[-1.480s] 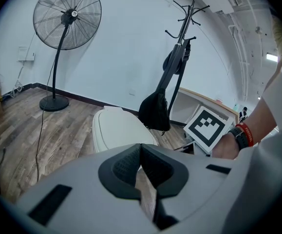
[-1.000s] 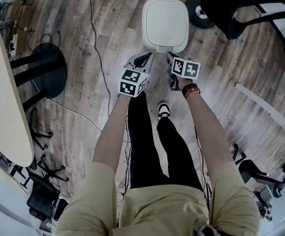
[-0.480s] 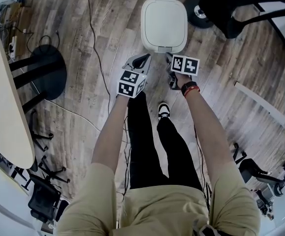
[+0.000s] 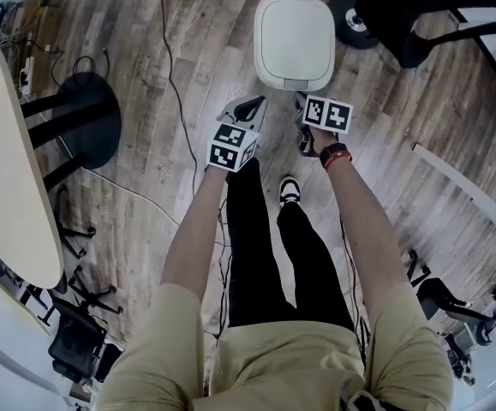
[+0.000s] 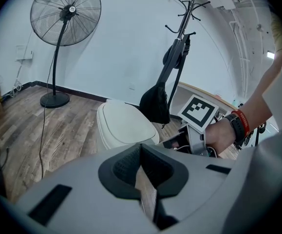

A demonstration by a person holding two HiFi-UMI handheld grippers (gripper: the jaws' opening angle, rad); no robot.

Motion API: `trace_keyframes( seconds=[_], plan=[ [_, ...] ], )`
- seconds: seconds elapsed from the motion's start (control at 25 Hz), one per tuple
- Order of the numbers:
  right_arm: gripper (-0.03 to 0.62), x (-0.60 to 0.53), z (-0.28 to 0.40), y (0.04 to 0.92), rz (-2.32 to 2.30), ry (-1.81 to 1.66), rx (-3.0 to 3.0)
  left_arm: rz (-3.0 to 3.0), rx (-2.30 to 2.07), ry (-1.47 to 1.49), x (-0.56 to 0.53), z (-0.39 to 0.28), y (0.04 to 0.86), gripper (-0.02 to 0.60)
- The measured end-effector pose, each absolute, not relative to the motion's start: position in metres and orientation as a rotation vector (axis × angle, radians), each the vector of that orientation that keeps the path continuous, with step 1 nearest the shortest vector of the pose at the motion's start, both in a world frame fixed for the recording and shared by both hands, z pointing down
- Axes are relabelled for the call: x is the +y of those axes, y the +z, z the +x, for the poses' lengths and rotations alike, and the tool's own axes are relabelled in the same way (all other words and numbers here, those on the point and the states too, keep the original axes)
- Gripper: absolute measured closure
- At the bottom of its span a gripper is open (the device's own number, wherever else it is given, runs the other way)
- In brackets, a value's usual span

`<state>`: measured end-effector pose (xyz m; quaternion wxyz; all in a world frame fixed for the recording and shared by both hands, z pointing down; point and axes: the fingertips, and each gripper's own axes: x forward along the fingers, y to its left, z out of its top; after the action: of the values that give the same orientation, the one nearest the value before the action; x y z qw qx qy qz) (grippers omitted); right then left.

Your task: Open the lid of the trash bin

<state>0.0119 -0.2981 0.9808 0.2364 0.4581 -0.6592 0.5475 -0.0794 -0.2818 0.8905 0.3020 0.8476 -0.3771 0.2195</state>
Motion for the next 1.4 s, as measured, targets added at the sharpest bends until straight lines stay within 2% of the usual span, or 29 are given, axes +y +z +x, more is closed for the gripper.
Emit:
trace_keyframes(
  seconds=[0.8,1.4],
  plan=[
    [0.583,-0.308,0.005,0.975,1.193,1.323,-1.855,2.232,-0.988,0.573,-0.277,-0.080,0.897,0.557],
    [0.583,-0.305,0.002,0.950,1.087,1.171,-1.901,2.265,-0.969,0.586,-0.276,-0.090,0.869,0.557]
  ],
)
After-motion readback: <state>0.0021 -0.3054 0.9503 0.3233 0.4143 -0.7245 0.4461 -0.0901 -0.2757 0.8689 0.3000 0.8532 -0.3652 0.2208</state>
